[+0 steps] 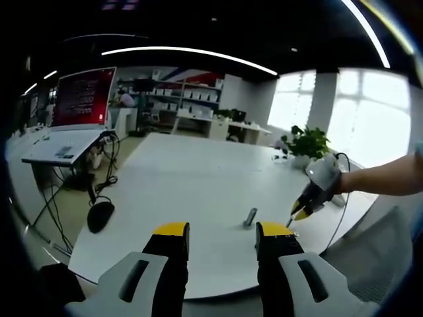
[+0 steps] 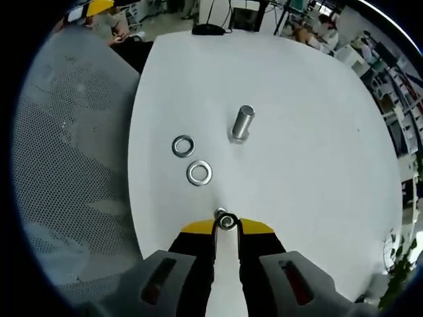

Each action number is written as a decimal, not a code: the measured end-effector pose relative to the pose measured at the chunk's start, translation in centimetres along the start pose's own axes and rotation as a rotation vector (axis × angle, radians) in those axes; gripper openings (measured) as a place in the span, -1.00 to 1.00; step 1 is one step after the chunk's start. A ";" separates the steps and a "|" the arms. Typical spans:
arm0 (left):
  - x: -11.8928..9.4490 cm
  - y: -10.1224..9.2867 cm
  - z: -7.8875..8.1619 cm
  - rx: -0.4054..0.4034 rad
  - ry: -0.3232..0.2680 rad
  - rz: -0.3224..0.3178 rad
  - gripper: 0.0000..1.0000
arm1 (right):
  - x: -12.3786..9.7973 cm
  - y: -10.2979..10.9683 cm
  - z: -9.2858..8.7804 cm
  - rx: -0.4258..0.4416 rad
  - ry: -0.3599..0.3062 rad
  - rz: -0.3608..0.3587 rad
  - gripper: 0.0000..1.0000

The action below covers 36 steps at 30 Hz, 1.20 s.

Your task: Place the washer onto the threaded stud by aligning its center hole with the stud, sliding it down to the base, and recovering from edge contact or off-axis alignment until the washer reaches the visible bottom stop.

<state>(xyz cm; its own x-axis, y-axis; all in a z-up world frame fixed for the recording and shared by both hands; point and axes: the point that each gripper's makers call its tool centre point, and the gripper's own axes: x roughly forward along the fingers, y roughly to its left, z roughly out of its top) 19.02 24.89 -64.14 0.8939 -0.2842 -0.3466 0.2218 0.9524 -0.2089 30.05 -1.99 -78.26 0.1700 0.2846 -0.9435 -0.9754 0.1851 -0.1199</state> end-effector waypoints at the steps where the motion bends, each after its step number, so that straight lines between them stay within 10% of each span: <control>1: 0.0 0.0 0.0 0.000 0.001 0.000 -0.23 | 0.0 0.1 0.1 0.000 0.001 0.003 -0.74; 36: -0.1 0.3 -0.4 -0.012 0.016 0.015 -0.23 | 4.8 0.9 -1.8 -0.131 0.166 0.054 -0.73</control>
<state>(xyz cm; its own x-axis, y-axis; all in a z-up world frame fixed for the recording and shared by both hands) 18.88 25.13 -64.50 0.8907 -0.2714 -0.3647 0.2033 0.9554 -0.2144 29.70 -2.16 -83.45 0.1019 0.1298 -0.9863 -0.9942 0.0466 -0.0966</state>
